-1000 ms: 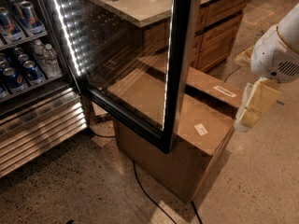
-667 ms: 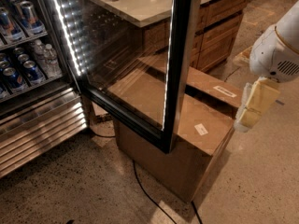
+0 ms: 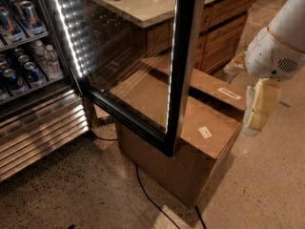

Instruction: Close right fridge door

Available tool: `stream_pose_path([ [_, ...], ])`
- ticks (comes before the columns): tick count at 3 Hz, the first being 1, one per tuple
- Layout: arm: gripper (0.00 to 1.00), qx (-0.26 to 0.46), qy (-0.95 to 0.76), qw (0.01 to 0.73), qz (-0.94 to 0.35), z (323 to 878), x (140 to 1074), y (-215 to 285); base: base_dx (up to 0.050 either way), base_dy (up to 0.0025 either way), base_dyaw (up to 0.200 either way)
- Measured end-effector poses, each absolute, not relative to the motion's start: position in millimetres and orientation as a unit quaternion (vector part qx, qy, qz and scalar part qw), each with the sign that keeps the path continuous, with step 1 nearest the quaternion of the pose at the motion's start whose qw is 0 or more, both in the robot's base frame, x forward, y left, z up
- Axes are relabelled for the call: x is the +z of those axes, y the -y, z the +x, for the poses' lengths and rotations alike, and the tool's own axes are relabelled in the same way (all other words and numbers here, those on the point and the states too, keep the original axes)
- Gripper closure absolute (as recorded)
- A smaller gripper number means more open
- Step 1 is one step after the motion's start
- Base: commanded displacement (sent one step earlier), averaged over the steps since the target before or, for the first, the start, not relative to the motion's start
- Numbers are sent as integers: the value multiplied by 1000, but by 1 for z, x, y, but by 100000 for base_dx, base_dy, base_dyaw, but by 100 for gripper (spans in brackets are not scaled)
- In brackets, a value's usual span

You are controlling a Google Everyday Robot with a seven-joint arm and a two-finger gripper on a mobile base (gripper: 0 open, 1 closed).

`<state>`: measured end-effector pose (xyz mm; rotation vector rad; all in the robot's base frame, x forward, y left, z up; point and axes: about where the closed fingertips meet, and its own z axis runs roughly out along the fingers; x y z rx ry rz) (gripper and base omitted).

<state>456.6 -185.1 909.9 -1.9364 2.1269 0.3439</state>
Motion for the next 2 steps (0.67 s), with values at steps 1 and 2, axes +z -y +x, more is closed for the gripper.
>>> stream_pose_path([
  [1,0,118,-729,122,-663,457,910,185,0,0,0],
  [2,19,118,-729,122,-663,457,910,185,0,0,0],
])
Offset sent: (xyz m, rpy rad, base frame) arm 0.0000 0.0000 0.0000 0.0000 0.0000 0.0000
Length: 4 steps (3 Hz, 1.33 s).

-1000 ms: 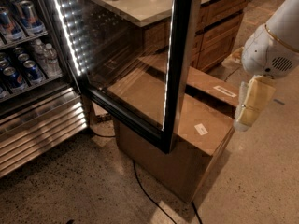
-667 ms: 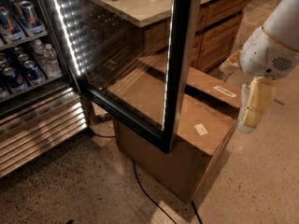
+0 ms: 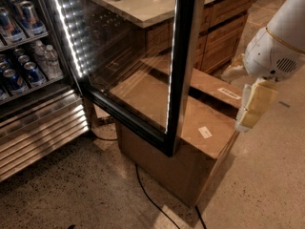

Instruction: Close right fridge door

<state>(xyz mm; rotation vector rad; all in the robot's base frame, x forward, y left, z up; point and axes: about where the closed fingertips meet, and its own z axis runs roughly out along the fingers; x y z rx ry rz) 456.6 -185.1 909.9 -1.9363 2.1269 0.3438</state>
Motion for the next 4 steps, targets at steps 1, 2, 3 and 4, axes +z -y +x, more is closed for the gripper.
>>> stream_pose_path([
  [1,42,118,-729,122,-663,457,910,185,0,0,0],
  [2,65,118,-729,122,-663,457,910,185,0,0,0],
  [3,88,118,-729,122,-663,457,910,185,0,0,0],
  [4,100,118,-729,122,-663,457,910,185,0,0,0],
])
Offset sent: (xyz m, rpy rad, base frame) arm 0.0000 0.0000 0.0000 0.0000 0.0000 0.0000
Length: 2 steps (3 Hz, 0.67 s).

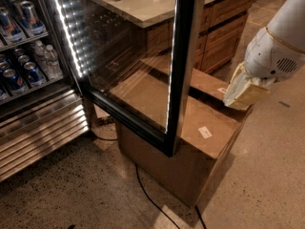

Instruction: Close right fridge door

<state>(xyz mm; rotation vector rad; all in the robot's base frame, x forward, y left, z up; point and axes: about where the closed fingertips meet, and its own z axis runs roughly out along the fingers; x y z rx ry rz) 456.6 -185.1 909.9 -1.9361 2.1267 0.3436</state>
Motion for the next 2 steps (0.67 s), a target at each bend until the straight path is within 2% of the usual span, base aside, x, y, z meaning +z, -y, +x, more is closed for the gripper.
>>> stream_pose_path([
  [2,100,115,-739,123,-652,471,913,184,0,0,0],
])
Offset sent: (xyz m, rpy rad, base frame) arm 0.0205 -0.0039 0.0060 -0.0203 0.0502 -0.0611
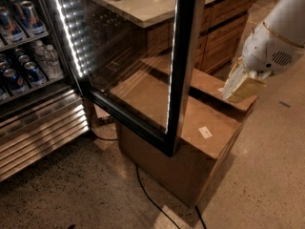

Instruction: Close right fridge door

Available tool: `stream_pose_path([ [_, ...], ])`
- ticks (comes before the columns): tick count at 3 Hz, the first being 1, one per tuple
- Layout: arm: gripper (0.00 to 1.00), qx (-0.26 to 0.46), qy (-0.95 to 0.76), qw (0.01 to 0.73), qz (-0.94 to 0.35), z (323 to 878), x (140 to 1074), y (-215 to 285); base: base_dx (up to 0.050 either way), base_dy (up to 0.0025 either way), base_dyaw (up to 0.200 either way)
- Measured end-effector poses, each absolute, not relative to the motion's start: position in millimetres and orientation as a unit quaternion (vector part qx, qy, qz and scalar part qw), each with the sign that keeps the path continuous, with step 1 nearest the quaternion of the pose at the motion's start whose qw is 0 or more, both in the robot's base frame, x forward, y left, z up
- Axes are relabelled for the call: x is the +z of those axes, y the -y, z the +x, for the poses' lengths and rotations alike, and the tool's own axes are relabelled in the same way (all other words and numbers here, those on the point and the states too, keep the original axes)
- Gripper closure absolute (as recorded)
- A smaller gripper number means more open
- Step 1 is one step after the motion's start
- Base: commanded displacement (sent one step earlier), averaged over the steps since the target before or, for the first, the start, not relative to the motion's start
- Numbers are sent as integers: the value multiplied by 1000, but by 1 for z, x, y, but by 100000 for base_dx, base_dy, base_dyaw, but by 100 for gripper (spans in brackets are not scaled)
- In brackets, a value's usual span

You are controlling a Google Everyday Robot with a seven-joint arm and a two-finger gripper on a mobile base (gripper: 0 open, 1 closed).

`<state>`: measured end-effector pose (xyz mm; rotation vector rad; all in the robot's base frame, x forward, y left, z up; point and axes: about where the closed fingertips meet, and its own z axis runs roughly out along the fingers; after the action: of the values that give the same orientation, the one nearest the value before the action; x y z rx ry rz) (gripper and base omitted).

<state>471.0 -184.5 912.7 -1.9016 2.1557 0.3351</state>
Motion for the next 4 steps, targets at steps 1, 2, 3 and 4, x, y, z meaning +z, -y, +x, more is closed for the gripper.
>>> stream_pose_path([
  [1,100,113,-757,122,-632,496,923,185,0,0,0],
  [2,100,104,-772,131,-613,519,942,181,0,0,0],
  [3,100,97,-772,149,-611,528,945,178,0,0,0],
  [4,100,93,-771,161,-609,535,946,175,0,0,0],
])
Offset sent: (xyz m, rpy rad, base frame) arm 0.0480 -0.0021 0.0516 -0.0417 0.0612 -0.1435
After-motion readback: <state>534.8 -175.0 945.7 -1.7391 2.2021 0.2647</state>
